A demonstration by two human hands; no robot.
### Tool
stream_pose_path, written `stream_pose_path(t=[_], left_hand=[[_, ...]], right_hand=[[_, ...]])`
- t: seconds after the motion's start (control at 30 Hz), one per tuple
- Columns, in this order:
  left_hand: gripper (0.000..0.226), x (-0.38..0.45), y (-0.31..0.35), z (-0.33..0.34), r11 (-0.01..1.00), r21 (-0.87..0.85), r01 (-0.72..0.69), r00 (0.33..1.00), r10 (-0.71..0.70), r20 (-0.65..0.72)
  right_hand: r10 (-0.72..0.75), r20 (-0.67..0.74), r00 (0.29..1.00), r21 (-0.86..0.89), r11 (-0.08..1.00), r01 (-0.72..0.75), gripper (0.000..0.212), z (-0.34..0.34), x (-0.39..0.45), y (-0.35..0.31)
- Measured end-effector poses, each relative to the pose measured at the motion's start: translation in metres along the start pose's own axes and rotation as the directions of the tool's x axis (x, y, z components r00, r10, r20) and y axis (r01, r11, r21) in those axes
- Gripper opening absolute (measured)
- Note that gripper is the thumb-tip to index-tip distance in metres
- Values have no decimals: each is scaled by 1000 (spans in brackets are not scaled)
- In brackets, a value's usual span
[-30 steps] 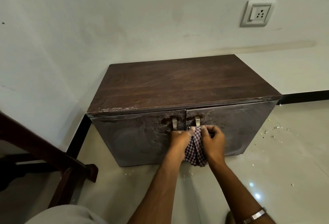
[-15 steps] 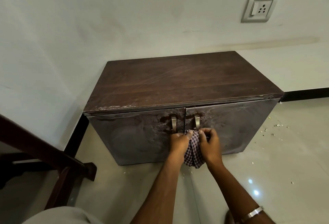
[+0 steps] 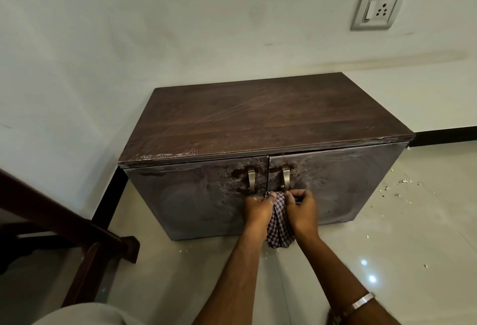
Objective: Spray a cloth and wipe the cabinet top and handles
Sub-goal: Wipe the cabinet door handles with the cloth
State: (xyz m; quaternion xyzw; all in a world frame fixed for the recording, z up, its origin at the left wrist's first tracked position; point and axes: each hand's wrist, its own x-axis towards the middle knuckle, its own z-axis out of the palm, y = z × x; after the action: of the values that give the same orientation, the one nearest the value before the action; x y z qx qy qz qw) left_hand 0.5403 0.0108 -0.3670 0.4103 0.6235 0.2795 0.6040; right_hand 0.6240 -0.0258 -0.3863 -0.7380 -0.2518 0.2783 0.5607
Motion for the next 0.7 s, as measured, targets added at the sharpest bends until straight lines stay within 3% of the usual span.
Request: stream_pose_path(t=[0.2, 0.5, 0.6, 0.7], left_hand=[[19, -1, 0, -2, 1000, -21, -16, 999, 17, 43], [15, 5, -3, -4, 1000, -7, 16, 999, -16, 28], [27, 4, -3, -7, 999, 9, 33, 999, -33, 22], [25, 1, -2, -6, 999, 28, 34, 998, -35, 50]], right_hand=[[-64, -68, 996, 52, 996, 67, 9, -3, -10, 0], [0, 18, 1000, 31, 1000, -1, 10, -1, 1, 2], [5, 25, 1000, 27, 1000, -6, 9, -1, -2, 4], [-17, -6, 1000, 34, 999, 17, 8, -7, -9, 7]])
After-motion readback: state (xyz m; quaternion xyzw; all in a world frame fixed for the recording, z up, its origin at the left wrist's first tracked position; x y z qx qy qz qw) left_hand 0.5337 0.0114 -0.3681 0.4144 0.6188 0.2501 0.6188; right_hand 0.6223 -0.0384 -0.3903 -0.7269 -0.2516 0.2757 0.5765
